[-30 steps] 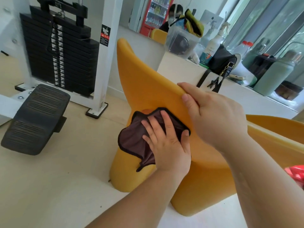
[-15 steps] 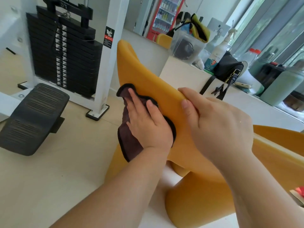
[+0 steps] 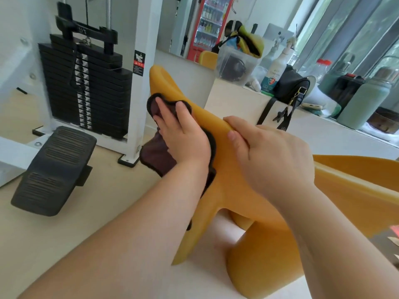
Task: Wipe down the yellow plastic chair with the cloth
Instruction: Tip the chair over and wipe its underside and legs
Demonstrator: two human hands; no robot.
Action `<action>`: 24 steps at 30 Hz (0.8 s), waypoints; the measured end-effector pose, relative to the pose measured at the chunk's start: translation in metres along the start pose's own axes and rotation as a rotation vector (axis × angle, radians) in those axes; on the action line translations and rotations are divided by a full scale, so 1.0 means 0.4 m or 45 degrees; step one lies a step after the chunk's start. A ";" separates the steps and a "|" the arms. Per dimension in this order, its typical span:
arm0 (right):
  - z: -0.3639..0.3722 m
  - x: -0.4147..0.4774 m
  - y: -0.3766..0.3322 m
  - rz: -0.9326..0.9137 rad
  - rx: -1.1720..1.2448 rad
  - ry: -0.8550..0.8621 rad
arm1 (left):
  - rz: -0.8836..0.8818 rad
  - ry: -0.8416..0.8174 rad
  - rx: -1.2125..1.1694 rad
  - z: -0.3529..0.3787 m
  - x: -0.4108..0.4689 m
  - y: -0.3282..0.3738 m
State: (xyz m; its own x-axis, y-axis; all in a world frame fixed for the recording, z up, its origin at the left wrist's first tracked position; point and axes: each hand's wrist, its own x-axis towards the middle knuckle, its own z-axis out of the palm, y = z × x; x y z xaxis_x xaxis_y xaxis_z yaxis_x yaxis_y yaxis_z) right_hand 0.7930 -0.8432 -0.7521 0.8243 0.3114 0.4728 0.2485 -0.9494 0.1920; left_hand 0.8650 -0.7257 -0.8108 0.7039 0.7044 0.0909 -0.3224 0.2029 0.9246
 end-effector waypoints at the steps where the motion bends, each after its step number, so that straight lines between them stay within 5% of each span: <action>1: 0.001 0.001 0.000 -0.001 -0.002 0.008 | 0.010 -0.008 -0.052 -0.006 0.040 -0.004; 6: 0.007 0.003 0.000 0.002 -0.005 0.046 | 0.002 -0.015 0.089 0.006 -0.063 -0.026; 10: 0.000 -0.006 0.010 -0.028 0.029 0.064 | 0.035 -0.221 0.300 0.014 -0.242 -0.054; 18: -0.035 -0.097 0.081 -0.128 0.180 0.165 | 0.167 -0.094 0.115 -0.093 -0.094 -0.006; 24: -0.086 -0.079 0.034 -0.034 0.159 -0.130 | 0.140 -0.135 0.112 -0.127 -0.022 0.000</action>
State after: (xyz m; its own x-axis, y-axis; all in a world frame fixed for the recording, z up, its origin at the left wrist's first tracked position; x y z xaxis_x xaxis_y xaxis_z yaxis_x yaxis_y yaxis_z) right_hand 0.7528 -0.8645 -0.7350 0.8625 0.3367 0.3779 0.3269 -0.9406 0.0920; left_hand 0.8266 -0.6972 -0.8302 0.7317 0.6425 0.2276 -0.3481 0.0651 0.9352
